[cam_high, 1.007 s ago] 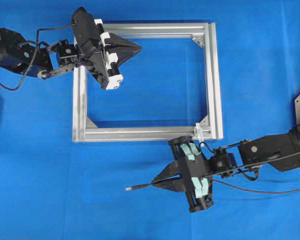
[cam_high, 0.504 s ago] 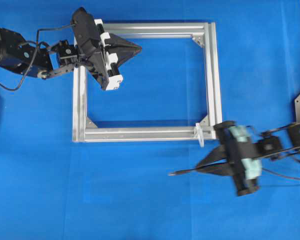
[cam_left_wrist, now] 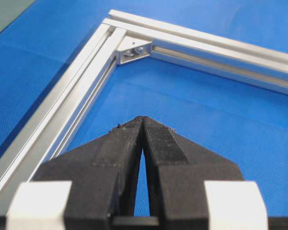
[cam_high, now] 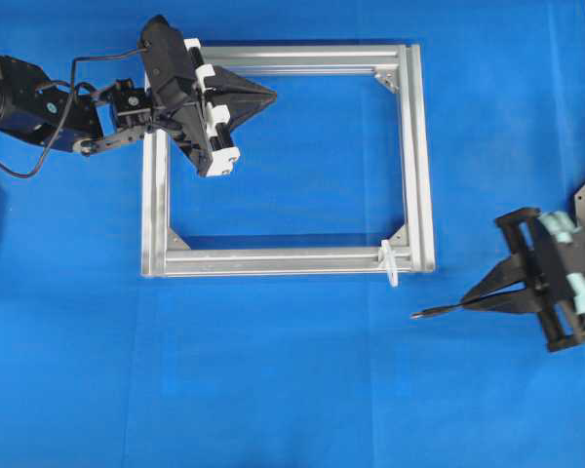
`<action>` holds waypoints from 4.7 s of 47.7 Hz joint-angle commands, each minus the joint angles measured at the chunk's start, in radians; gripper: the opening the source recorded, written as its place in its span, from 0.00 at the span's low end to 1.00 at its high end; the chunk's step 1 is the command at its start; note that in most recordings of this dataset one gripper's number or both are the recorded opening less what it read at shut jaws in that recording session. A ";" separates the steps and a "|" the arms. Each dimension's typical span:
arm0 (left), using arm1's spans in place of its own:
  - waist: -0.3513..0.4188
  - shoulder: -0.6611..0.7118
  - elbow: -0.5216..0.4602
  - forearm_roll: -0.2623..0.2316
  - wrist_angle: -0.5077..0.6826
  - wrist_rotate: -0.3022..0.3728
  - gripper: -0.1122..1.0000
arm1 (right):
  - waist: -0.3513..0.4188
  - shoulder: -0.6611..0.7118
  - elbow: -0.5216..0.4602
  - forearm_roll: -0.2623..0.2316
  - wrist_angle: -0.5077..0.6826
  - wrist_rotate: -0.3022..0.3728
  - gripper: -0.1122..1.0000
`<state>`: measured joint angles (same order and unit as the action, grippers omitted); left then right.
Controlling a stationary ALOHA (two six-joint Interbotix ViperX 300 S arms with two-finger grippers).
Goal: Insert the wire through the string loop located on the right side.
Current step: 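Lift the cable with the right gripper and carry it toward the zip-tie loop, then push the USB plug leftward through the white zip-tie loop with the right gripper, then move the left gripper toward the plug emerging from the loop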
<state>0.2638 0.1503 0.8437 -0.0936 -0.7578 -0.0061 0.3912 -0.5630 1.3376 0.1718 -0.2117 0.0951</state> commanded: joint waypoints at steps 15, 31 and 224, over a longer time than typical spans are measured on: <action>-0.002 -0.032 -0.015 0.003 -0.009 -0.002 0.10 | -0.040 -0.025 0.020 0.002 -0.015 -0.002 0.07; -0.003 -0.032 -0.017 0.002 -0.009 0.000 0.10 | -0.183 -0.009 0.025 -0.003 -0.037 -0.008 0.07; -0.472 -0.032 0.003 0.003 -0.006 -0.170 0.10 | -0.201 0.390 -0.187 0.000 -0.285 -0.005 0.07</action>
<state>-0.1764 0.1503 0.8560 -0.0936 -0.7578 -0.1703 0.1917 -0.1657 1.1658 0.1718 -0.4863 0.0920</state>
